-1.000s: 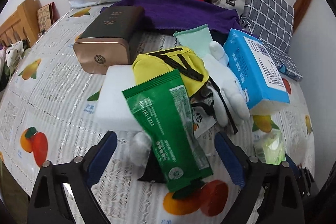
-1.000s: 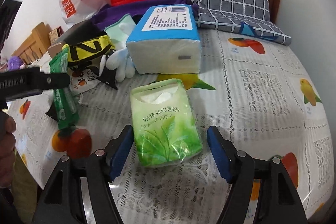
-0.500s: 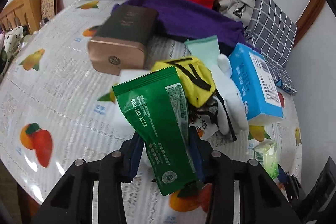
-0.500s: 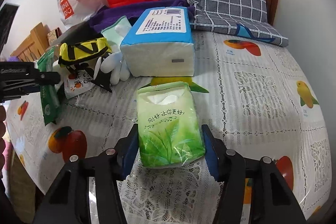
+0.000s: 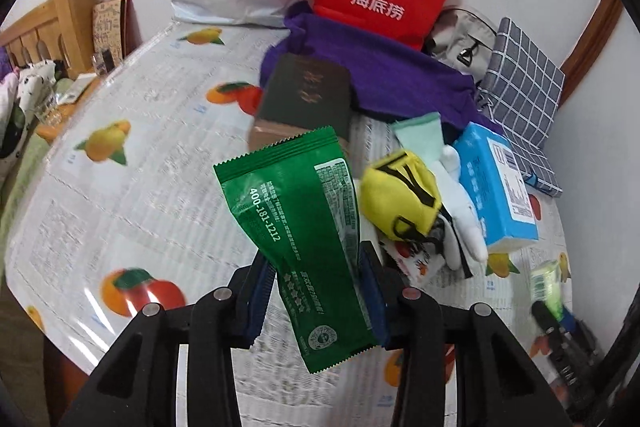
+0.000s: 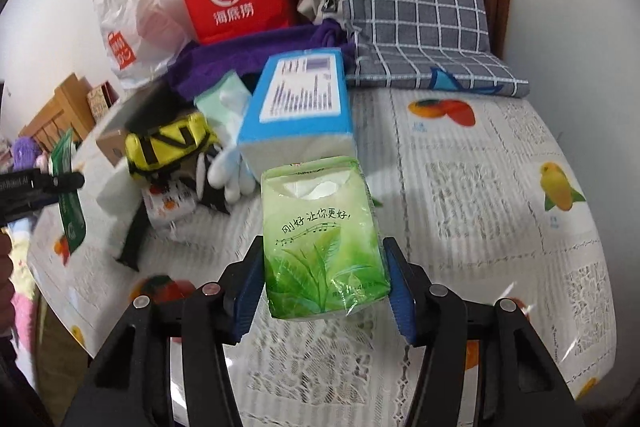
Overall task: Organize soft objects
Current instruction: 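Lower the dark green sachet onto the purple towel with left tool while right tool releases tissue pack there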
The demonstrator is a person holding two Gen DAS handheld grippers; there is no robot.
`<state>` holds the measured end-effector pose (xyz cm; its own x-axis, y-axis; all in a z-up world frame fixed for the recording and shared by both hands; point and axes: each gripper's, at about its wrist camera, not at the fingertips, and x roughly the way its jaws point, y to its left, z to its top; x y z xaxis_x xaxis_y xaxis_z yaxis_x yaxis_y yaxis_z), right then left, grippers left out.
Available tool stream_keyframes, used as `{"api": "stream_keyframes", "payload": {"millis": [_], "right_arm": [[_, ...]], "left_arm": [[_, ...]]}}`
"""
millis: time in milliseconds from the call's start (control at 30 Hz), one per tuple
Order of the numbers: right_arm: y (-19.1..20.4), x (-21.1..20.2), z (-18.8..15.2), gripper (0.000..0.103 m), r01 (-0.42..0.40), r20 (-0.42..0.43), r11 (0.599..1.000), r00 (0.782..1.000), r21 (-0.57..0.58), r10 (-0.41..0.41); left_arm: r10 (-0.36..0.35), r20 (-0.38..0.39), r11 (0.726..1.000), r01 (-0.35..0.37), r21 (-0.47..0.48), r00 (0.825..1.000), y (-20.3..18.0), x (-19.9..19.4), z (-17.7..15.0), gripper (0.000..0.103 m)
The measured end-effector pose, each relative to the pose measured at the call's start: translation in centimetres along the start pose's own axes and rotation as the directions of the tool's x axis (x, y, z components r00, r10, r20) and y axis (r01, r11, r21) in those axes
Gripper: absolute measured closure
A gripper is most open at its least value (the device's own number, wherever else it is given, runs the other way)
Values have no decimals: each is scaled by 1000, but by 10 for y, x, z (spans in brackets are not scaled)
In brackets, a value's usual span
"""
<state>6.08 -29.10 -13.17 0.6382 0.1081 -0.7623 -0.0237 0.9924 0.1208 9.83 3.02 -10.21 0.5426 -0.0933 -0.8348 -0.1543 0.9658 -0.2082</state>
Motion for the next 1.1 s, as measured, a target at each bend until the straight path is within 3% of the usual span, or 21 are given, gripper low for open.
{"api": "stream_keyframes", "payload": {"millis": [333, 667, 1100], "right_arm": [[19, 0, 59, 47, 5, 37, 1000, 999, -25, -4], [30, 16, 133, 47, 4, 72, 999, 997, -33, -2], [32, 82, 205, 47, -15, 47, 1000, 999, -21, 16]], "left_arm": [[46, 49, 998, -48, 44, 998, 10, -7, 49, 64], [94, 71, 993, -98, 65, 993, 6, 10, 110, 64], [84, 73, 995, -87, 51, 994, -4, 45, 177, 64]]}}
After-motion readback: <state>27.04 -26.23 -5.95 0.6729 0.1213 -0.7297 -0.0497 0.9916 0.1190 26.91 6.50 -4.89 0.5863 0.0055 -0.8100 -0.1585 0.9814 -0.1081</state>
